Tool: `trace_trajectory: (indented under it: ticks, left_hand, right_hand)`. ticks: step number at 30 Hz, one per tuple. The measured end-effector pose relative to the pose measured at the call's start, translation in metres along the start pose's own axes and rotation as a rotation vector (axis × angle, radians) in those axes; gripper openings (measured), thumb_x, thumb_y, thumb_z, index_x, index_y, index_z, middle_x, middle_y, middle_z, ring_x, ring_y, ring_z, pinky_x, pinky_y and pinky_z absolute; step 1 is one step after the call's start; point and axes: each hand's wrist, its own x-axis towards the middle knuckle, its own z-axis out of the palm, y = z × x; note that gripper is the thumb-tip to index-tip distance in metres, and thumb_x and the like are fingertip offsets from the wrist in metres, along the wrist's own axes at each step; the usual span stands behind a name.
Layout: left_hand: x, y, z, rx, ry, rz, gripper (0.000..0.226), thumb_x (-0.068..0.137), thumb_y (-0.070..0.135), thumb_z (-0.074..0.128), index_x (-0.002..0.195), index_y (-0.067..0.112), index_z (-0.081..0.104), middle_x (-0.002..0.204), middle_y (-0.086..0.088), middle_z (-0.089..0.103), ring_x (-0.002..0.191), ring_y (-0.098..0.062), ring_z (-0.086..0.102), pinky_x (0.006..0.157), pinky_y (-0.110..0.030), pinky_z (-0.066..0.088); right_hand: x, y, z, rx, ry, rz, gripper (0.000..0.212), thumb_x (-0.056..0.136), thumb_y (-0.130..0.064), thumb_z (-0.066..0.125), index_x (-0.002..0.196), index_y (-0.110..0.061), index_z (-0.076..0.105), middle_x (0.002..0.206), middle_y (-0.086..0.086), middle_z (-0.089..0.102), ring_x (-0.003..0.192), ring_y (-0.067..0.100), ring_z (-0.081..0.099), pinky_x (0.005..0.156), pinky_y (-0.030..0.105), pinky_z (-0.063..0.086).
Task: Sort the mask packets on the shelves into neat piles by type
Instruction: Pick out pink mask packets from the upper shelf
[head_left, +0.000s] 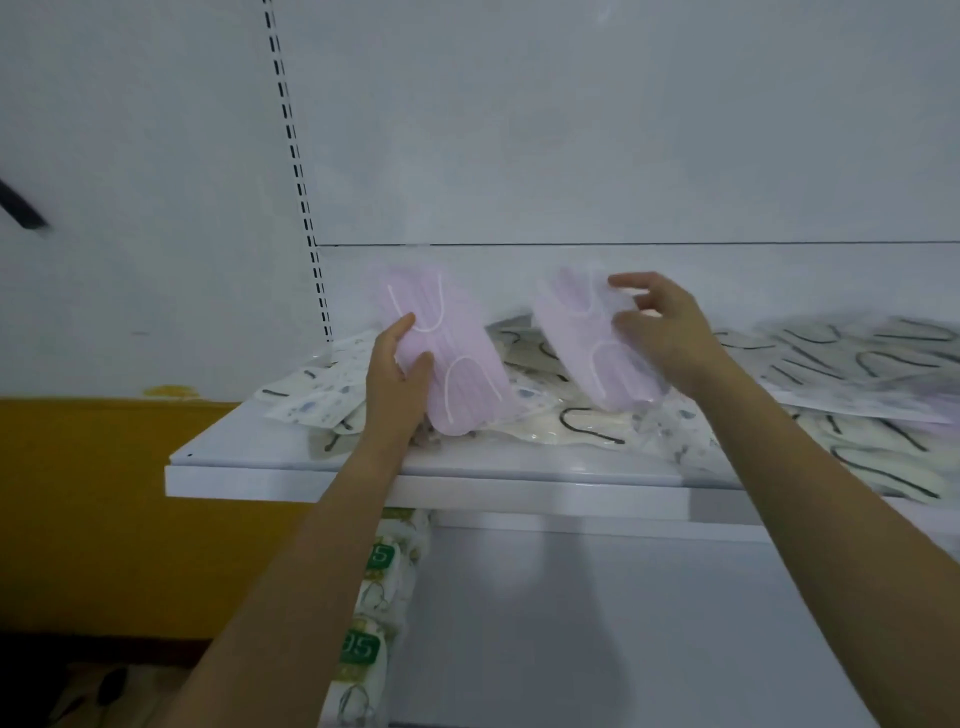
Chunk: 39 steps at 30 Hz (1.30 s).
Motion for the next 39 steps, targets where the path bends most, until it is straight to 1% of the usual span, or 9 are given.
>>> trace_trajectory:
  ticks: [3, 7, 11, 13, 17, 23, 27, 34, 39]
  left_hand:
    - [-0.001, 0.009, -0.001, -0.032, -0.021, 0.026, 0.037, 0.096, 0.018, 0.048, 0.134, 0.016, 0.046, 0.133, 0.007, 0.043, 0.125, -0.011, 0.041, 0.104, -0.027, 0.035]
    - [0.006, 0.027, -0.003, -0.171, -0.120, -0.114, 0.041, 0.096, 0.035, 0.047, 0.133, 0.016, 0.047, 0.133, 0.003, 0.049, 0.124, -0.015, 0.046, 0.106, -0.038, 0.038]
    - [0.007, 0.033, -0.008, -0.054, -0.101, -0.018, 0.045, 0.087, 0.002, 0.053, 0.130, 0.009, 0.046, 0.116, -0.001, 0.055, 0.108, -0.022, 0.058, 0.077, -0.022, 0.051]
    - [0.010, 0.033, -0.021, -0.058, -0.021, 0.000, 0.059, 0.086, -0.005, 0.050, 0.141, 0.011, 0.033, 0.132, 0.002, 0.045, 0.119, -0.011, 0.051, 0.085, -0.014, 0.047]
    - [0.024, 0.023, -0.046, -0.031, 0.045, 0.109, 0.080, 0.084, -0.009, 0.051, 0.149, 0.019, 0.012, 0.156, 0.000, 0.016, 0.142, -0.019, 0.019, 0.116, -0.040, 0.023]
    - [0.019, 0.041, 0.013, -0.034, -0.066, 0.148, 0.057, 0.087, -0.006, 0.052, 0.140, 0.008, 0.035, 0.145, -0.004, 0.036, 0.134, -0.014, 0.034, 0.107, -0.017, 0.026]
    - [-0.002, 0.066, 0.086, -0.093, -0.190, 0.206, 0.056, 0.087, -0.007, 0.054, 0.139, 0.007, 0.037, 0.143, -0.006, 0.039, 0.133, -0.018, 0.037, 0.113, -0.028, 0.027]
    - [-0.055, 0.100, 0.219, -0.136, -0.285, 0.197, 0.056, 0.086, -0.009, 0.054, 0.137, 0.004, 0.038, 0.143, -0.007, 0.040, 0.133, -0.019, 0.037, 0.112, -0.028, 0.027]
    - [-0.093, 0.118, 0.299, -0.110, -0.321, 0.149, 0.056, 0.086, -0.007, 0.053, 0.138, 0.007, 0.037, 0.143, -0.005, 0.039, 0.129, -0.012, 0.036, 0.099, -0.007, 0.024]
  right_hand:
    - [0.004, -0.014, 0.024, 0.298, 0.105, -0.009, 0.036, 0.085, 0.001, 0.051, 0.104, -0.027, 0.062, 0.095, 0.003, 0.057, 0.078, 0.015, 0.055, 0.072, 0.025, 0.048]
    - [-0.008, -0.021, 0.082, 0.202, -0.025, -0.062, 0.032, 0.087, -0.002, 0.054, 0.115, -0.017, 0.061, 0.094, -0.002, 0.054, 0.070, 0.013, 0.053, 0.057, 0.013, 0.044]
    - [-0.012, -0.016, 0.091, 0.063, -0.212, -0.083, 0.034, 0.092, -0.014, 0.056, 0.126, -0.017, 0.055, 0.109, 0.001, 0.052, 0.094, 0.013, 0.054, 0.071, 0.018, 0.046]
    - [-0.006, -0.011, 0.067, 0.008, -0.167, -0.095, 0.031, 0.093, -0.012, 0.054, 0.123, -0.015, 0.056, 0.109, 0.003, 0.055, 0.094, 0.014, 0.054, 0.070, 0.014, 0.045]
    - [0.007, 0.015, 0.003, -0.226, -0.033, -0.056, 0.028, 0.091, -0.010, 0.054, 0.118, -0.013, 0.059, 0.115, 0.008, 0.062, 0.098, 0.014, 0.056, 0.090, 0.025, 0.043]
    - [0.003, 0.044, -0.075, -0.304, 0.119, 0.050, 0.025, 0.092, -0.012, 0.053, 0.115, -0.015, 0.060, 0.109, 0.005, 0.061, 0.094, 0.014, 0.056, 0.064, 0.016, 0.044]
    - [-0.008, 0.065, -0.136, -0.380, 0.195, 0.088, 0.026, 0.091, -0.010, 0.053, 0.115, -0.011, 0.061, 0.111, 0.010, 0.063, 0.101, 0.021, 0.058, 0.082, 0.026, 0.042]
    - [-0.001, 0.107, -0.267, -0.538, 0.236, 0.179, 0.029, 0.089, -0.011, 0.055, 0.118, -0.009, 0.058, 0.115, 0.014, 0.061, 0.096, 0.022, 0.055, 0.076, 0.025, 0.041]
    - [-0.011, 0.141, -0.330, -0.681, 0.091, 0.321, 0.037, 0.086, -0.026, 0.064, 0.119, -0.010, 0.057, 0.118, 0.011, 0.060, 0.106, 0.025, 0.056, 0.082, 0.026, 0.038]
